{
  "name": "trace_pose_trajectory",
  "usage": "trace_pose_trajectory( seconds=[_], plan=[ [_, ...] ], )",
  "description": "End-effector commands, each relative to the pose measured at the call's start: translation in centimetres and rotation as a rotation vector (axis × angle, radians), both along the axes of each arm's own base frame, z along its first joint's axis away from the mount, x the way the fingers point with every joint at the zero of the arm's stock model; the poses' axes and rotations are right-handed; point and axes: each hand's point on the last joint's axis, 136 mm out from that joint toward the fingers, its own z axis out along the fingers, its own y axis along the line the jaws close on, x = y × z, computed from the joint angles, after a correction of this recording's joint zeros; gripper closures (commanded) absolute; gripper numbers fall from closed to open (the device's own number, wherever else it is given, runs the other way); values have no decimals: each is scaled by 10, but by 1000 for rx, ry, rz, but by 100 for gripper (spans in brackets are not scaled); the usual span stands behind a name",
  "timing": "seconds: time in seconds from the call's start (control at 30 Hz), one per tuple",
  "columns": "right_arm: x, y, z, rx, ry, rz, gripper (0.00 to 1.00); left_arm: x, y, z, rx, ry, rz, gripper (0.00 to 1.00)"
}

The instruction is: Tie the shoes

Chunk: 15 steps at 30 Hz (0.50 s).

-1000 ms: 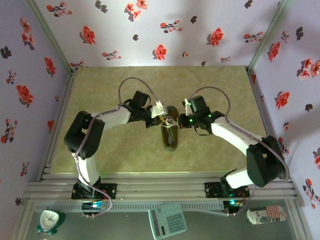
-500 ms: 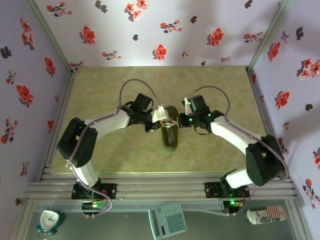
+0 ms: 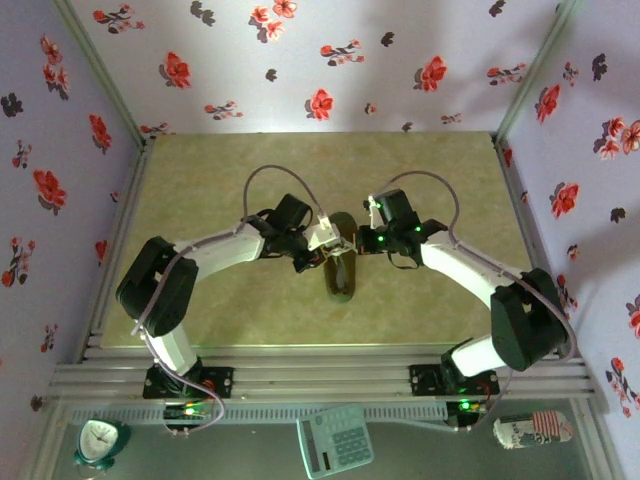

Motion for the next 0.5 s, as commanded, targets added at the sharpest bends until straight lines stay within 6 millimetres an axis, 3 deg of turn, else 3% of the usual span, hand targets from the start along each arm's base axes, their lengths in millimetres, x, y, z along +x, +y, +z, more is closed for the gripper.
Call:
trace_pose_trajectory(
  seconds=[0.0,0.1,0.23,0.33,0.4,0.47],
  plan=[
    [1,1,0,-15,0,-1,100,-7,-2,-12,-9,72,68,100],
    [1,0,-2,-17,2,-3,100,-10,-12,-8,-80,108,68,100],
    [1,1,-1,-13,1,-5,100,-7,-20,-16,-96,133,82,89],
    [1,2,2,-2,-11,2,100,-5,-23,-18,-102,142,95,71],
    [1,3,4,2,-35,16,100,-4,-24,-13,-122,134,103,52],
    [-1,6,5,-9,-67,48,100,-3,-23,-5,-145,117,106,41]
  ],
)
